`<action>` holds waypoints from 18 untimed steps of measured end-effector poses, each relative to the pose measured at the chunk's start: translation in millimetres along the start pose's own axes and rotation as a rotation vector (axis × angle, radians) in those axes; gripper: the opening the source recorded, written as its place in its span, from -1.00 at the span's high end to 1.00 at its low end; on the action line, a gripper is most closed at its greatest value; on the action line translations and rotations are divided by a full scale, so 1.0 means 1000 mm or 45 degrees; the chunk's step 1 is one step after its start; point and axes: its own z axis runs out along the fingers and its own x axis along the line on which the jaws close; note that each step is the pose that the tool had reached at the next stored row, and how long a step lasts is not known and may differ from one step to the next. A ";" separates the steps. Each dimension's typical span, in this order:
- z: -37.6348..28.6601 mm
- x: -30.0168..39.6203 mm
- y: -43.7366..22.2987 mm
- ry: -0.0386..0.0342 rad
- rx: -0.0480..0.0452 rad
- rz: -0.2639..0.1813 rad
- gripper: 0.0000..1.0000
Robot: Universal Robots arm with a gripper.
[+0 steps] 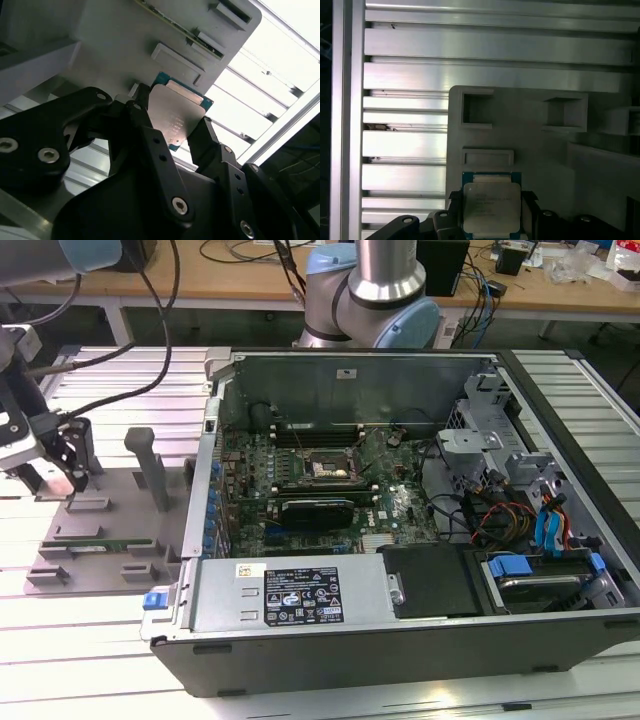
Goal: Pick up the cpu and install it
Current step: 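Pick up the cpu and move it towards the insertion slot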
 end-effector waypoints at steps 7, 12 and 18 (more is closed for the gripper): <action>-0.0183 -0.0005 -0.0003 0.0000 0.000 0.000 -0.09; -0.0300 -0.0008 -0.0006 0.0001 0.000 0.000 -0.09; -0.0445 -0.0011 -0.0008 0.0001 0.000 0.000 -0.09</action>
